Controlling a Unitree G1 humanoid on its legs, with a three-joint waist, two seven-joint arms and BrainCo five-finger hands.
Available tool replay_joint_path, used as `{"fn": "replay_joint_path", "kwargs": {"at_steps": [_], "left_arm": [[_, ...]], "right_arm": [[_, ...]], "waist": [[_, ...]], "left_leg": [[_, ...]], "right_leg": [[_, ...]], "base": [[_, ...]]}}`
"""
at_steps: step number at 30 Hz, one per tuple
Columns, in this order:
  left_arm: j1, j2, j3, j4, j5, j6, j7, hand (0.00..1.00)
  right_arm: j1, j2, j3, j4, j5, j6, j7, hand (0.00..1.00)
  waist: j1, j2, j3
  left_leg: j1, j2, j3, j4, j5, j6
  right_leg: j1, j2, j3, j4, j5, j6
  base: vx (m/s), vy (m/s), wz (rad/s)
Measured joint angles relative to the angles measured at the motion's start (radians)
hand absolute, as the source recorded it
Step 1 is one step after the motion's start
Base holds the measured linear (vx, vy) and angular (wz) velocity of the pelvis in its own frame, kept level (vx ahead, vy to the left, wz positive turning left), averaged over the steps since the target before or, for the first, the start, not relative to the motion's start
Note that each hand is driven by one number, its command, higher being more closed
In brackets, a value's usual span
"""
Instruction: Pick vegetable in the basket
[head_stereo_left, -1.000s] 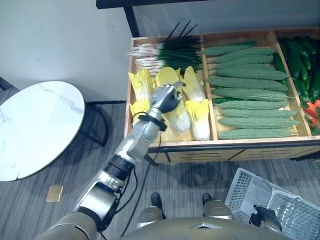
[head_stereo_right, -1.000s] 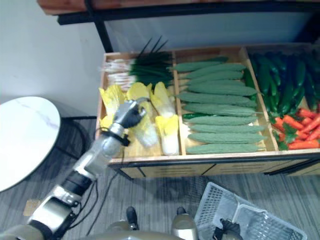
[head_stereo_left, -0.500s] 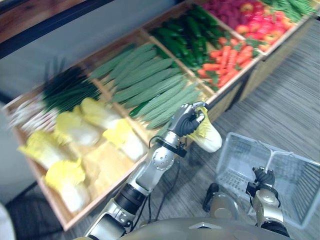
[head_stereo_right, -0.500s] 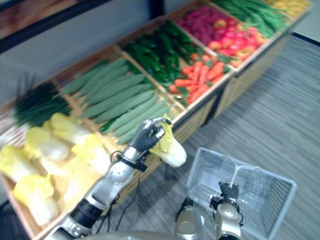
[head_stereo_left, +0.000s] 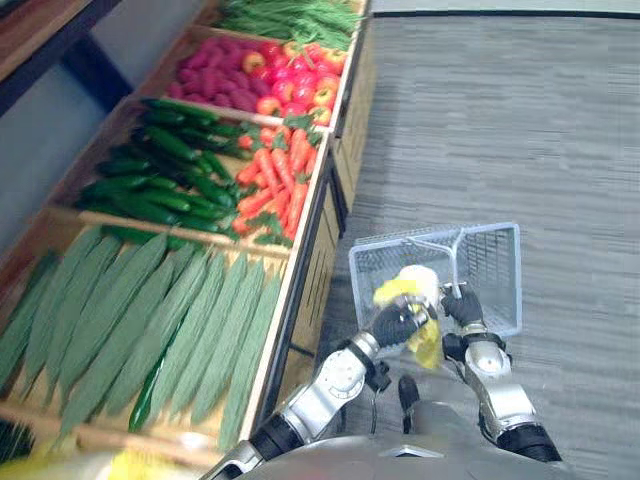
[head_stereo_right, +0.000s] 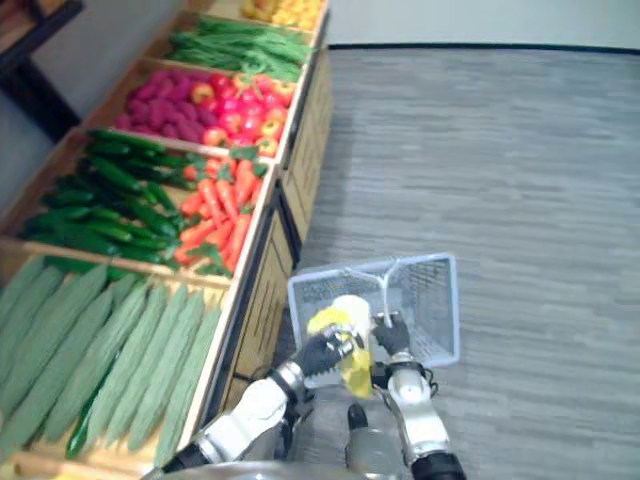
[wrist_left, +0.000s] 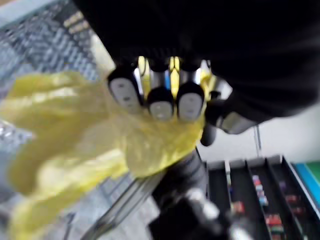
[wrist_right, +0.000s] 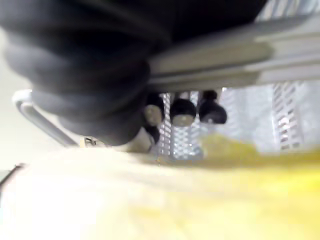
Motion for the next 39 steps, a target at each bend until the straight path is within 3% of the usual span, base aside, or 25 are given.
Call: {"fn": "replay_joint_path", "kwargs": {"at_steps": [2, 4, 7, 8, 9, 12, 13, 14, 15, 16, 18, 22, 23, 24, 26, 28, 30, 31, 32, 33, 34, 35, 36, 37, 39], "left_arm": [[-0.056, 0.045, -0.035, 0.041, 0.025, 0.007, -0.008, 1.00], [-0.075, 0.051, -0.056, 0.081, 0.026, 0.011, -0.006, 1.00], [-0.091, 0.048, -0.069, 0.105, 0.062, 0.031, 0.004, 1.00], [-0.109, 0.048, -0.068, 0.113, 0.071, 0.031, 0.009, 0.00], [-0.132, 0.043, -0.068, 0.129, 0.077, 0.035, 0.010, 0.00], [-0.156, 0.031, -0.065, 0.162, 0.112, 0.046, 0.013, 0.00], [-0.157, 0.021, -0.051, 0.187, 0.133, 0.052, 0.020, 0.00], [-0.155, 0.022, -0.043, 0.199, 0.149, 0.053, 0.032, 0.00], [-0.152, -0.007, -0.030, 0.236, 0.152, 0.063, 0.044, 0.00], [-0.153, -0.024, -0.021, 0.244, 0.153, 0.074, 0.053, 0.00], [-0.151, -0.033, -0.003, 0.250, 0.158, 0.073, 0.064, 0.00], [-0.127, -0.056, 0.082, 0.249, 0.172, 0.066, 0.105, 0.00], [-0.101, -0.055, 0.111, 0.248, 0.168, 0.067, 0.110, 0.00], [-0.067, -0.055, 0.148, 0.245, 0.164, 0.067, 0.118, 0.00], [-0.016, -0.057, 0.198, 0.227, 0.129, 0.068, 0.124, 0.00], [0.028, -0.050, 0.253, 0.168, 0.103, 0.069, 0.127, 0.00], [0.065, -0.064, 0.342, 0.060, 0.075, 0.065, 0.165, 0.00], [0.077, -0.065, 0.370, 0.030, 0.062, 0.065, 0.170, 0.00], [0.101, -0.064, 0.418, -0.024, 0.054, 0.065, 0.181, 0.00], [0.125, -0.066, 0.460, -0.082, 0.051, 0.064, 0.194, 0.00], [0.136, -0.066, 0.475, -0.108, 0.051, 0.061, 0.198, 0.00], [0.147, -0.066, 0.502, -0.134, 0.051, 0.052, 0.207, 0.00], [0.149, -0.065, 0.523, -0.161, 0.051, 0.051, 0.212, 0.00], [0.152, -0.064, 0.537, -0.177, 0.049, 0.051, 0.212, 0.00], [0.193, -0.058, 0.575, -0.228, 0.025, 0.051, 0.211, 0.00]], "right_arm": [[-0.002, 0.018, 0.053, -0.037, 0.017, 0.000, 0.027, 1.00], [0.000, 0.022, 0.094, -0.059, 0.046, -0.002, 0.056, 1.00], [0.011, 0.004, 0.098, -0.093, 0.109, -0.021, 0.090, 1.00], [0.010, -0.006, 0.094, -0.096, 0.150, -0.029, 0.099, 1.00], [0.008, -0.008, 0.083, -0.096, 0.179, -0.030, 0.111, 1.00], [0.018, -0.015, 0.067, -0.095, 0.227, -0.029, 0.122, 1.00], [0.040, -0.015, 0.067, -0.095, 0.265, -0.029, 0.126, 1.00], [0.059, -0.001, 0.067, -0.096, 0.276, -0.029, 0.126, 1.00], [0.070, -0.008, 0.068, -0.087, 0.281, -0.026, 0.128, 1.00], [0.088, 0.001, 0.051, -0.079, 0.281, -0.024, 0.126, 1.00], [0.117, 0.019, 0.012, -0.079, 0.281, -0.020, 0.126, 1.00], [0.117, 0.046, -0.083, 0.008, 0.283, -0.017, 0.120, 1.00], [0.116, 0.045, -0.094, 0.057, 0.290, -0.016, 0.116, 1.00], [0.116, 0.039, -0.097, 0.103, 0.303, -0.015, 0.114, 1.00], [0.116, 0.027, -0.102, 0.143, 0.321, -0.010, 0.109, 1.00], [0.106, 0.018, -0.114, 0.186, 0.343, -0.005, 0.099, 1.00], [0.092, 0.012, -0.133, 0.231, 0.340, -0.004, 0.079, 1.00], [0.084, 0.011, -0.135, 0.244, 0.340, -0.002, 0.078, 1.00], [0.070, 0.009, -0.146, 0.272, 0.339, -0.001, 0.076, 1.00], [0.067, 0.002, -0.162, 0.299, 0.331, -0.001, 0.071, 1.00], [0.066, 0.002, -0.176, 0.318, 0.316, -0.001, 0.068, 1.00], [0.061, 0.010, -0.212, 0.370, 0.300, 0.000, 0.056, 1.00], [0.050, 0.011, -0.239, 0.400, 0.292, 0.004, 0.047, 1.00], [0.040, 0.011, -0.253, 0.415, 0.277, 0.007, 0.045, 1.00], [0.017, 0.012, -0.288, 0.484, 0.222, 0.016, 0.035, 1.00]], "waist": [[-0.012, -0.036, 0.012], [-0.033, -0.049, 0.013], [-0.063, -0.043, 0.013], [-0.063, -0.043, 0.014], [-0.064, -0.031, 0.021], [-0.068, -0.002, 0.036], [-0.070, -0.004, 0.038], [-0.069, -0.029, 0.035], [-0.066, -0.004, 0.045], [-0.065, 0.014, 0.046], [-0.079, 0.014, 0.047], [-0.084, 0.015, 0.041], [-0.079, 0.019, 0.039], [-0.068, 0.026, 0.039], [-0.052, 0.033, 0.046], [-0.028, 0.042, 0.041], [0.002, 0.041, 0.041], [0.004, 0.041, 0.041], [0.004, 0.040, 0.040], [0.009, 0.051, 0.031], [0.015, 0.062, 0.025], [0.030, 0.057, 0.009], [0.038, 0.038, 0.003], [0.047, 0.033, 0.005], [0.060, 0.013, -0.003]], "left_leg": [[0.098, 0.000, 0.042, -0.053, 0.019, 0.033], [0.164, 0.008, 0.051, -0.081, 0.016, 0.037], [0.209, 0.032, 0.049, -0.115, 0.014, 0.041], [0.214, 0.038, 0.052, -0.121, 0.005, 0.039], [0.218, 0.055, 0.049, -0.123, -0.017, 0.032], [0.229, 0.103, 0.050, -0.121, -0.045, 0.009], [0.244, 0.132, 0.050, -0.114, -0.076, -0.027], [0.261, 0.128, 0.050, -0.105, -0.100, -0.056], [0.280, 0.159, 0.048, -0.087, -0.133, -0.082], [0.274, 0.172, 0.045, -0.072, -0.132, -0.087], [0.284, 0.154, 0.039, -0.078, -0.082, -0.074], [0.247, 0.170, -0.014, 0.055, -0.048, -0.079], [0.178, 0.180, -0.042, 0.197, -0.041, -0.085], [0.110, 0.193, -0.060, 0.362, -0.002, -0.120], [0.029, 0.219, -0.061, 0.568, 0.078, -0.146], [-0.023, 0.225, -0.010, 0.673, 0.034, -0.111], [-0.080, 0.182, 0.093, 0.596, -0.043, -0.071], [-0.093, 0.162, 0.118, 0.544, -0.049, -0.066], [-0.108, 0.123, 0.169, 0.407, -0.043, -0.062], [-0.113, 0.092, 0.250, 0.233, 0.037, -0.060], [-0.114, 0.086, 0.314, 0.159, 0.088, -0.039], [-0.084, 0.071, 0.435, 0.084, 0.076, 0.069], [-0.085, 0.046, 0.493, 0.053, 0.086, 0.121], [-0.089, 0.045, 0.531, 0.062, 0.082, 0.149], [-0.067, 0.041, 0.604, 0.108, 0.026, 0.231]], "right_leg": [[-0.051, 0.009, -0.035, 0.199, -0.018, 0.055], [-0.072, 0.009, -0.109, 0.308, -0.006, 0.068], [-0.122, -0.005, -0.221, 0.414, 0.023, 0.045], [-0.143, -0.030, -0.265, 0.422, -0.056, -0.008], [-0.171, -0.053, -0.292, 0.402, -0.106, -0.016], [-0.210, -0.072, -0.310, 0.284, -0.098, -0.011], [-0.225, -0.095, -0.307, 0.127, -0.019, -0.002], [-0.202, -0.125, -0.304, 0.003, 0.086, 0.005], [-0.172, -0.099, -0.338, -0.002, 0.165, 0.012], [-0.164, -0.078, -0.345, 0.014, 0.144, -0.008], [-0.165, -0.073, -0.342, 0.092, 0.093, -0.022], [-0.105, -0.071, -0.375, 0.075, 0.002, -0.016], [-0.066, -0.068, -0.396, 0.037, 0.002, -0.018], [-0.016, -0.059, -0.412, 0.001, -0.001, -0.023], [0.070, -0.045, -0.426, -0.054, -0.012, -0.046], [0.136, -0.052, -0.426, -0.091, -0.019, -0.063], [0.199, -0.092, -0.440, -0.145, -0.019, -0.065], [0.212, -0.103, -0.453, -0.156, -0.021, -0.059], [0.241, -0.119, -0.488, -0.174, -0.017, -0.038], [0.273, -0.118, -0.535, -0.201, -0.026, -0.015], [0.289, -0.111, -0.561, -0.211, -0.033, -0.005], [0.316, -0.119, -0.618, -0.221, -0.041, 0.013], [0.324, -0.128, -0.673, -0.222, -0.034, 0.026], [0.330, -0.129, -0.691, -0.222, -0.028, 0.037], [0.401, -0.126, -0.744, -0.213, -0.004, 0.072]], "base": [[0.30, 0.101, -0.58], [0.26, -0.001, -0.33], [0.25, -0.056, -0.09], [0.22, -0.091, -0.18], [0.17, -0.089, -0.23], [0.24, -0.180, -0.09], [0.26, -0.217, 0.07], [0.44, -0.356, -0.01], [0.38, -0.301, -0.06], [0.40, -0.331, -0.12], [0.23, -0.206, 0.07], [0.16, -0.186, 0.36], [0.13, -0.163, 0.43], [0.15, -0.160, 0.36], [0.20, -0.114, 0.15], [0.26, -0.055, 0.03], [0.26, 0.010, 0.08], [0.20, 0.051, 0.34], [0.25, 0.058, 0.68], [0.41, 0.117, 0.84], [0.46, 0.152, 1.23], [0.47, 0.172, 1.57], [0.38, 0.133, 1.61], [0.34, 0.124, 1.35], [0.37, 0.106, 1.26]]}}
